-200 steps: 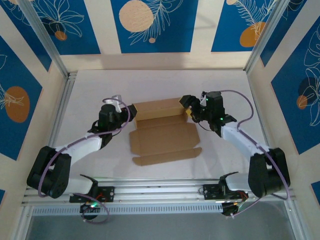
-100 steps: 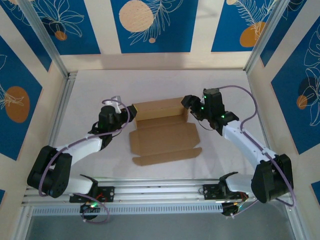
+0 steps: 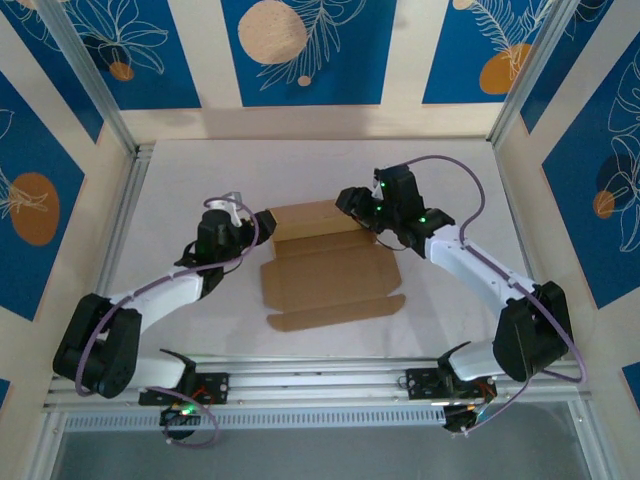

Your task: Fold the paper box

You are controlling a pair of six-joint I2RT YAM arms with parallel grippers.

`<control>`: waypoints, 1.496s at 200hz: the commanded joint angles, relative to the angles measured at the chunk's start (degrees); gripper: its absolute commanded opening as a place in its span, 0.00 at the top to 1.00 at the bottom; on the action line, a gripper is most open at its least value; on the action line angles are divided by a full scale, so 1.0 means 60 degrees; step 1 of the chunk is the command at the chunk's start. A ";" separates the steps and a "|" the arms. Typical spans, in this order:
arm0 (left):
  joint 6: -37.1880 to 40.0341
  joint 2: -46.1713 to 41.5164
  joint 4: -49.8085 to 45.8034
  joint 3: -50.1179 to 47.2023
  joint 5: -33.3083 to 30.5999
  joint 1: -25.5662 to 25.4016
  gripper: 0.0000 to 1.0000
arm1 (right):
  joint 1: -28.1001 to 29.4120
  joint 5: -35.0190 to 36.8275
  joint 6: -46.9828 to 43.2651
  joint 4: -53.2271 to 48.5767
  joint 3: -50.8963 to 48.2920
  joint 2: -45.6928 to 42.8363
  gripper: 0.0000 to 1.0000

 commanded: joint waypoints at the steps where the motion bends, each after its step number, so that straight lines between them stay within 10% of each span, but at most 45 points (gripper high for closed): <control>1: 0.0352 -0.0417 -0.0859 0.0632 0.0276 0.0142 0.33 | -0.0379 -0.0032 -0.0268 -0.0516 -0.0065 -0.0428 0.52; 75: 0.2000 0.0254 -0.3047 0.3176 -0.0619 0.0304 0.29 | -0.0028 0.0670 -0.0528 -0.1837 -0.0030 -0.0650 0.74; 116: 0.2315 0.2871 -0.4343 0.5842 0.1191 0.0304 0.37 | -0.0063 0.0627 -0.0464 -0.2323 0.0169 -0.0123 0.93; 164: 0.2295 0.4077 -0.4546 0.6672 0.2496 0.0258 0.34 | -0.0176 0.0406 -0.2988 -0.1491 -0.0361 -0.0575 0.84; 220: 0.0891 0.4843 -0.3461 0.6465 0.4509 0.0147 0.43 | -0.0019 -0.0328 -0.2006 -0.2572 0.1170 0.1346 0.77; 299: -0.2291 0.4095 0.0202 0.3570 0.4126 -0.0640 0.47 | -0.0001 -0.0781 -0.2405 -0.3320 0.4500 0.3847 0.77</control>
